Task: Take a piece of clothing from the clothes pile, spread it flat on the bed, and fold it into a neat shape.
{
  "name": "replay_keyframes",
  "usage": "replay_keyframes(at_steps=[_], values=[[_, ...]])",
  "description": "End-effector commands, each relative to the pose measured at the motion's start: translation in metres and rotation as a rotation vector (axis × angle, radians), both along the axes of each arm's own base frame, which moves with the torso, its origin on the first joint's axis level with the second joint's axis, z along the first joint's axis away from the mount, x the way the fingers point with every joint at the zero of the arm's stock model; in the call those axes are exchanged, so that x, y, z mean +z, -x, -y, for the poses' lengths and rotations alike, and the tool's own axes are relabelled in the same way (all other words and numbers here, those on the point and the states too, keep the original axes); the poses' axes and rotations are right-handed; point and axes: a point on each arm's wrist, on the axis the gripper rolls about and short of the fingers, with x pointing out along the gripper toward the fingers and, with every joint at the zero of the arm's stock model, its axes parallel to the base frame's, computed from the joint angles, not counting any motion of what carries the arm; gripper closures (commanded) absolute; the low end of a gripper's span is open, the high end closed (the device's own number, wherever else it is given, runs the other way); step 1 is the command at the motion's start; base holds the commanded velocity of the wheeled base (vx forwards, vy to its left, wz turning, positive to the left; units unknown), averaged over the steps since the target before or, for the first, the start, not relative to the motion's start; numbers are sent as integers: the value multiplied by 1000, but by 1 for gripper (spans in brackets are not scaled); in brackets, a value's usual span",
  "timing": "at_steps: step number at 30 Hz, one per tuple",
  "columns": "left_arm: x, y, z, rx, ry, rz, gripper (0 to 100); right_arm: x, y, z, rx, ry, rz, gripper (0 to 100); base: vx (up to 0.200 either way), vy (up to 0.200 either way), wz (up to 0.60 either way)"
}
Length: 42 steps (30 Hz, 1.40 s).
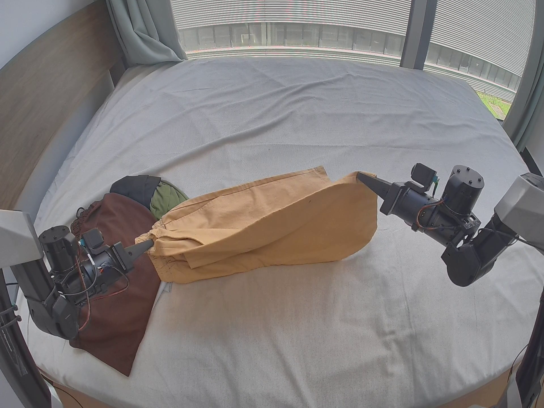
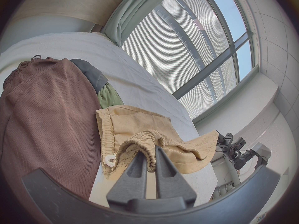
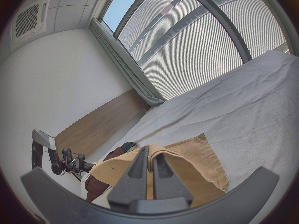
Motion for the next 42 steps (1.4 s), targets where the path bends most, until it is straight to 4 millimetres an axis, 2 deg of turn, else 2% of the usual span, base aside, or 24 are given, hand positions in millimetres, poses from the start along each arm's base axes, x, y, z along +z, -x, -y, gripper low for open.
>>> replay_keyframes(at_steps=[1, 7, 15, 23, 33, 42], values=[[3, -7, 4, 22, 10, 15, 100, -1, -15, 2, -10, -17, -11, 100, 0, 0, 0], [3, -15, 11, 46, 23, 21, 100, -6, -35, 2, -19, -32, -13, 100, 0, 0, 0], [4, -20, 11, 54, 63, 13, 100, -6, -53, -5, -10, -28, -32, 100, 0, 0, 0], [-11, -33, 15, 88, 56, -8, 100, -13, -79, -10, -13, -25, -55, 100, 0, 0, 0], [-23, -47, 14, 99, 58, -17, 100, -26, -102, -14, -17, -28, -52, 100, 0, 0, 0], [-26, -58, 11, 144, 84, -10, 100, -35, -122, -19, -19, -29, -51, 100, 0, 0, 0]])
